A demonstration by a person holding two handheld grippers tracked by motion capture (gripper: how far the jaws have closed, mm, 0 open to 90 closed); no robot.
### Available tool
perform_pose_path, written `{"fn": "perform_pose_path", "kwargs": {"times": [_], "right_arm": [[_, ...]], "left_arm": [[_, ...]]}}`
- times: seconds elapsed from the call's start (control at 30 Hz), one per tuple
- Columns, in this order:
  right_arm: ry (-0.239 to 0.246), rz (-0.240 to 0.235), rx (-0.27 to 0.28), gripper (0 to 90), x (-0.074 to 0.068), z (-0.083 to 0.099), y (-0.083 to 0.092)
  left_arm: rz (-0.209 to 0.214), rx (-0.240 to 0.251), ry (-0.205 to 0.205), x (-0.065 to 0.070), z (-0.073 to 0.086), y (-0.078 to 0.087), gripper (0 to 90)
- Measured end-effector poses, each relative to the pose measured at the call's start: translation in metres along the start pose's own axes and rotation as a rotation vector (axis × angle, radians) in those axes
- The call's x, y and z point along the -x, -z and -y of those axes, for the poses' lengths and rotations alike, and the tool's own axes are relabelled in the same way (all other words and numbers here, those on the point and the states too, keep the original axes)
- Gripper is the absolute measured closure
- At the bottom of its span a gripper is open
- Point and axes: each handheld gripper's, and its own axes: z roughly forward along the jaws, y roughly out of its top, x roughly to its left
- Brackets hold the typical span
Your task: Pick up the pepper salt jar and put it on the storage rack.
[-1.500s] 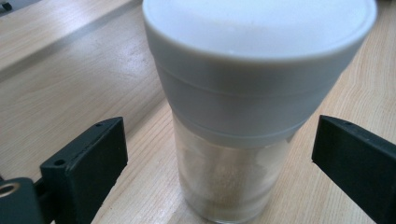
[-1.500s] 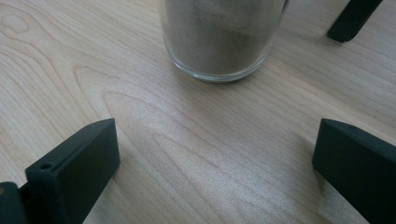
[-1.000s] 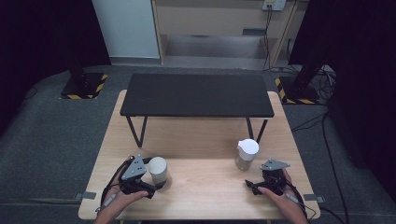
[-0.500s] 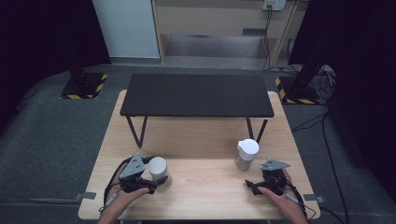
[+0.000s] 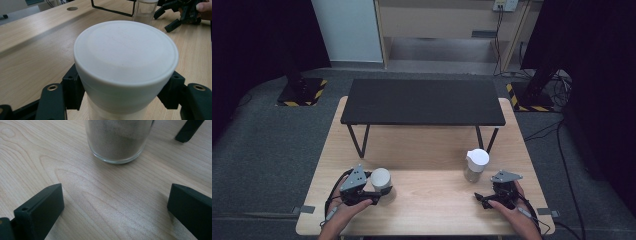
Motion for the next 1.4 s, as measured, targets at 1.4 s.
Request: {"fn": "perform_pose_path", "kwargs": {"times": [1.4], "right_arm": [[-0.001,0.003,0.0,1.6,-0.001,0.0,0.0]], "left_arm": [[0.117,0.032,-0.082,-0.042,-0.084,0.011,33.4]]}}
